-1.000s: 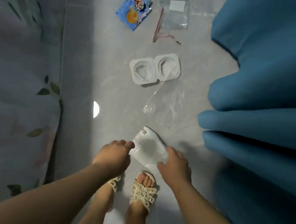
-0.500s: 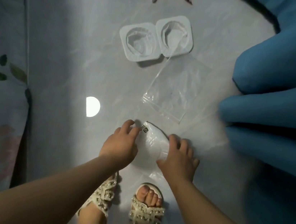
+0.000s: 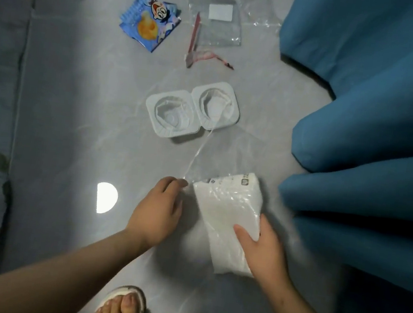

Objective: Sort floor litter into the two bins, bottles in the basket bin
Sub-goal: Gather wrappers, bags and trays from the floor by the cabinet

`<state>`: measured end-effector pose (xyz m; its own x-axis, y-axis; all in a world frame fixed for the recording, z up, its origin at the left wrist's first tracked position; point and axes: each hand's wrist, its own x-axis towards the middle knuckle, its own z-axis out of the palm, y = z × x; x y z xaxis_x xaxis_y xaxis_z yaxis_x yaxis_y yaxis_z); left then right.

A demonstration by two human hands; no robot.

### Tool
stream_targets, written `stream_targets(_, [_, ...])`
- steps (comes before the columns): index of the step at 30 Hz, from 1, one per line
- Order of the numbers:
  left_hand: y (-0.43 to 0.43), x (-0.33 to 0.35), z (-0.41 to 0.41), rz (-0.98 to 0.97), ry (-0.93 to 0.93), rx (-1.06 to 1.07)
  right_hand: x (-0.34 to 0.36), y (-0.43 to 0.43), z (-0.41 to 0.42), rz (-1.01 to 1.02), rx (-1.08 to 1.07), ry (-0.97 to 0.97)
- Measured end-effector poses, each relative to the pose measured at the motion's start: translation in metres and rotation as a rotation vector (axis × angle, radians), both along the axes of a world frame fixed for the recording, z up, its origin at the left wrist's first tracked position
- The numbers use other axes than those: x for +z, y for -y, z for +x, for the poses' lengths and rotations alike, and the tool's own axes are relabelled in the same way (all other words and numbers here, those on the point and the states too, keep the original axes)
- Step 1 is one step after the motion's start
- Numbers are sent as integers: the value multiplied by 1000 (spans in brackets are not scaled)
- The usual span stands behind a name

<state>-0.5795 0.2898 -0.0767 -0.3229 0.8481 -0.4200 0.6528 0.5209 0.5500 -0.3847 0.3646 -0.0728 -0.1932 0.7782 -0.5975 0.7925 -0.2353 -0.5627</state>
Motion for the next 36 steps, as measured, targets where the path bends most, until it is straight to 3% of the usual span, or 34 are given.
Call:
stream_targets(6, [-42,-7,9,-181,-137,-294,4,-27,-5,35,-304,-92])
stream_targets(13, [-78,-23,13,-275,-273,-381,-8,-33,-10,-7,-345,-48])
stream_targets(18, [-86,-28,6,-209,-357,-387,-12,-37,-12,-30,-358,-56])
stream_targets(25, [-70,-27,5,-89,-57,-176,-17,-30,-12,-77,-358,-37])
stream_targets(30, [-59,-9,5,-117,-30,-133,0,-15,-10,-125,-360,3])
stream_targets(36, [-39,65,-5,-181,0,11,78,-3,-14,-159,-353,30])
